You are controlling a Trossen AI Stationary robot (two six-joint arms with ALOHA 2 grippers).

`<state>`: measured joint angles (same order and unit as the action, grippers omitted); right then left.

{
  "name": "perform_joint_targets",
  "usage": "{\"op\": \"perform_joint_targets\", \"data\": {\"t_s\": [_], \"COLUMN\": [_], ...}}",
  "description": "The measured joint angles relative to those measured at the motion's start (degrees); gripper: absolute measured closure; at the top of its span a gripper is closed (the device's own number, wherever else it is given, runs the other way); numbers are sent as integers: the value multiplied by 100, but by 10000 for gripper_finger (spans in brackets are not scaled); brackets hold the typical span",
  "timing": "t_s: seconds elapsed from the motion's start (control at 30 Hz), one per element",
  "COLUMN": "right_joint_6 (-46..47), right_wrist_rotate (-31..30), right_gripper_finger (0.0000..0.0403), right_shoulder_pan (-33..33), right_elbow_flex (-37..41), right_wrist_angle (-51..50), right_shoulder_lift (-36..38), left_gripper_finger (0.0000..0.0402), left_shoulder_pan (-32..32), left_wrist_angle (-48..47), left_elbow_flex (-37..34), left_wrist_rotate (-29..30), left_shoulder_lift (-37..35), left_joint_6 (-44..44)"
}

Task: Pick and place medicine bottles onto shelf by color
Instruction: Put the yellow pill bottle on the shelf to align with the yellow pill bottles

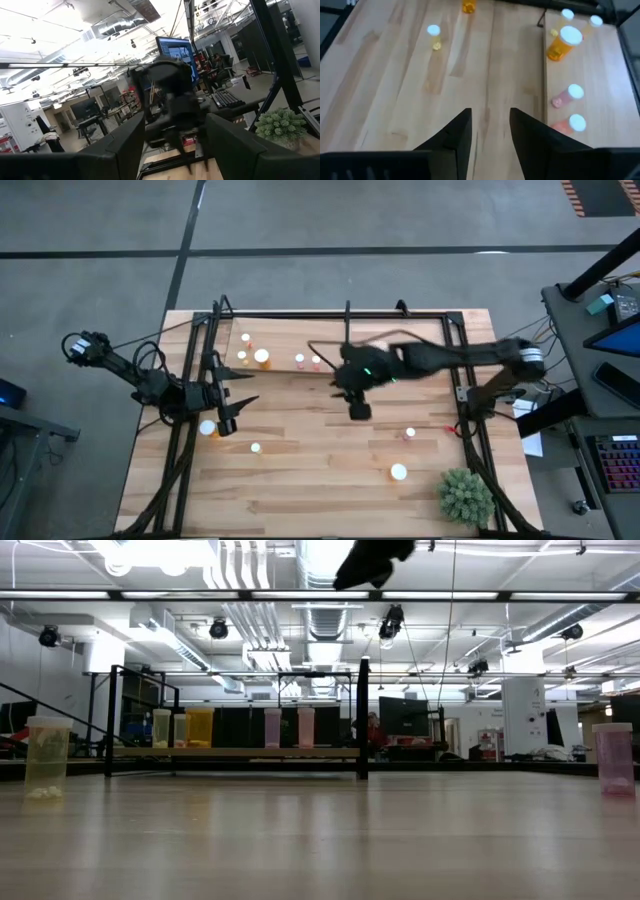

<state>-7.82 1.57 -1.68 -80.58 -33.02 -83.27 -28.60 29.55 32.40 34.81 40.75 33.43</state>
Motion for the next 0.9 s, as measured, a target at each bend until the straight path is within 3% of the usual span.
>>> {"op": "perform_joint_targets", "data": {"t_s": [0.3,0.67,0.9], "right_joint_6": [267,-595,-776], "right_wrist_rotate": [-312,-270,1398], "right_gripper_finger": [282,282,282], "right_shoulder_pan": [-733,-795,-159], "right_elbow_flex": [2535,4163,5381], "right_wrist_angle": [2760,4883,7640], "right_shoulder_lift": [1178,1923,2070], "left_gripper_finger": [207,207,207], "left_shoulder_pan": [0,1,2], "left_wrist_angle": [383,369,-364], "left_elbow_flex": [0,670,1315], "left_wrist_rotate": [-4,-15,-15], "left_shoulder_lift": [429,1670,2254], "left_joint_6": [-102,-1917,-2641]}}
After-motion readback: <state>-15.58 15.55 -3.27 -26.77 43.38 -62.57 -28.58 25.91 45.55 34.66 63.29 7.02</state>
